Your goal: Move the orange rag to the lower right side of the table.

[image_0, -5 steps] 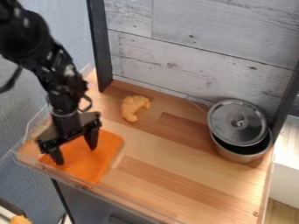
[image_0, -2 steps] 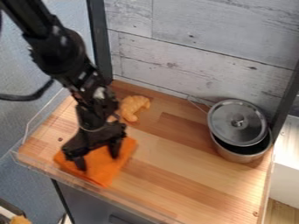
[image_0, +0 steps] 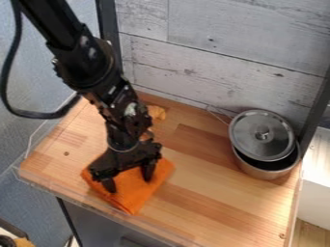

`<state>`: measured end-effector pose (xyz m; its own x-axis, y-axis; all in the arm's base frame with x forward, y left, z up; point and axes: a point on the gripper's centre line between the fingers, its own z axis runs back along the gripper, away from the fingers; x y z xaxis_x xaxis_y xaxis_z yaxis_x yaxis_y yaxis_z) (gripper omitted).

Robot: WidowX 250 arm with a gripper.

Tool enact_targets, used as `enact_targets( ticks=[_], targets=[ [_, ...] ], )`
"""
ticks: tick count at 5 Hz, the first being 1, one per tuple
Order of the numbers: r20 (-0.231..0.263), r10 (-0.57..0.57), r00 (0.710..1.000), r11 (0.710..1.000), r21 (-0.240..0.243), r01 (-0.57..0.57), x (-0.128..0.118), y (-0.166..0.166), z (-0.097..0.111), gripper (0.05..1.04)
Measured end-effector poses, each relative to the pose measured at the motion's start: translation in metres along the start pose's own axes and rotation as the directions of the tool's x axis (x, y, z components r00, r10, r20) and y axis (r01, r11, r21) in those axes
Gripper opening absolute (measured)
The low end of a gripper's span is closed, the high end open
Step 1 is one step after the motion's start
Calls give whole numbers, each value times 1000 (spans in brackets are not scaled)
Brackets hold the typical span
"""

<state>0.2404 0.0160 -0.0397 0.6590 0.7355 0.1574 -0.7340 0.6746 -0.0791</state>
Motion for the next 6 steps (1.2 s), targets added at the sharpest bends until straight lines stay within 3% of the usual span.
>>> enact_targets(
  ticks=[2,3,5,6],
  targets=[
    [-44,-139,989,988,-78,135,-31,-39,3,1001],
    [-58,-246,967,964,-116,238,-54,-66,6,1001],
    [-61,-455,888,883,-154,442,-109,-111,13,1000],
    [-69,-498,865,862,-154,484,-123,-120,16,1000]
  ],
)
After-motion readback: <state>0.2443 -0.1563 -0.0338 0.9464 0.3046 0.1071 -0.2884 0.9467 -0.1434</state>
